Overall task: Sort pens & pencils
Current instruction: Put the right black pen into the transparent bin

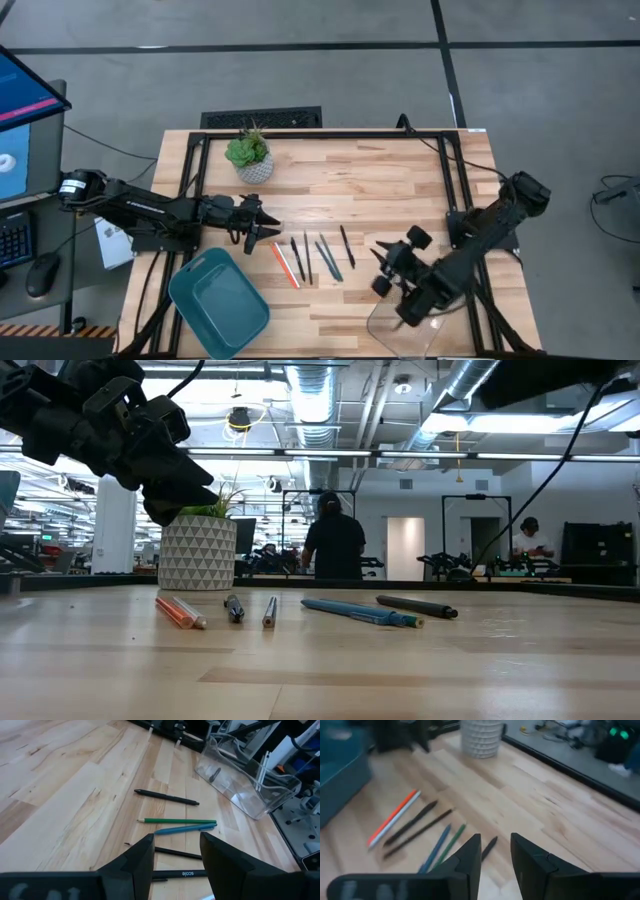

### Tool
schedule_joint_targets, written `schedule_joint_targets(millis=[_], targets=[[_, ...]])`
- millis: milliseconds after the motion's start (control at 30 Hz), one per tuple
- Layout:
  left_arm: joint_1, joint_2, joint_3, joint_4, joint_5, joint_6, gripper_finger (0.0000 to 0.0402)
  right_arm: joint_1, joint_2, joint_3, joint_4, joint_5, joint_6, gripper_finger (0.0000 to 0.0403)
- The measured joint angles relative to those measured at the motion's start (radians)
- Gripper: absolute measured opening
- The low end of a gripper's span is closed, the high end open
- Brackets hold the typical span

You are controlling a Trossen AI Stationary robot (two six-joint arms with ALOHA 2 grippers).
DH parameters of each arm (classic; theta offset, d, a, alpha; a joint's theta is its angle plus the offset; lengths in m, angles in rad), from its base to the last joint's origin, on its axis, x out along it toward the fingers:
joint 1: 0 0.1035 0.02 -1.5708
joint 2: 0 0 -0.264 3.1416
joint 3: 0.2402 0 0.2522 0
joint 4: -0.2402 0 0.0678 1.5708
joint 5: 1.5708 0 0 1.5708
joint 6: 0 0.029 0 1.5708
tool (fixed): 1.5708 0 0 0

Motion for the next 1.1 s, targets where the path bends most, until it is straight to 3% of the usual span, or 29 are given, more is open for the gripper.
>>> schedule_joint_targets(millis=[333,500,667,900,1100], targets=[[0.000,0.000,0.000,-0.002,0.005,0.000,0.0149,-0.200,0.022,0.000,0.153,-0.081,-0.001,0.0124],[0.000,0.000,0.000,-0.002,0.006,0.000,0.0149,-0.296,0.069,0.002,0.241,-0.086,-0.071,0.0124],[0.000,0.000,0.000,-0.002,0.006,0.000,0.0149,-0.375,0.141,0.000,0.260,-0.159,-0.080,0.0124],[0.000,0.000,0.000,-0.003,0.006,0.004,0.0149,-0.412,0.250,0.000,0.383,-0.205,-0.081,0.0124],[0.000,0.000,0.000,-0.002,0.006,0.004,0.0149,-0.405,0.266,-0.001,0.405,-0.248,-0.081,0.0124]])
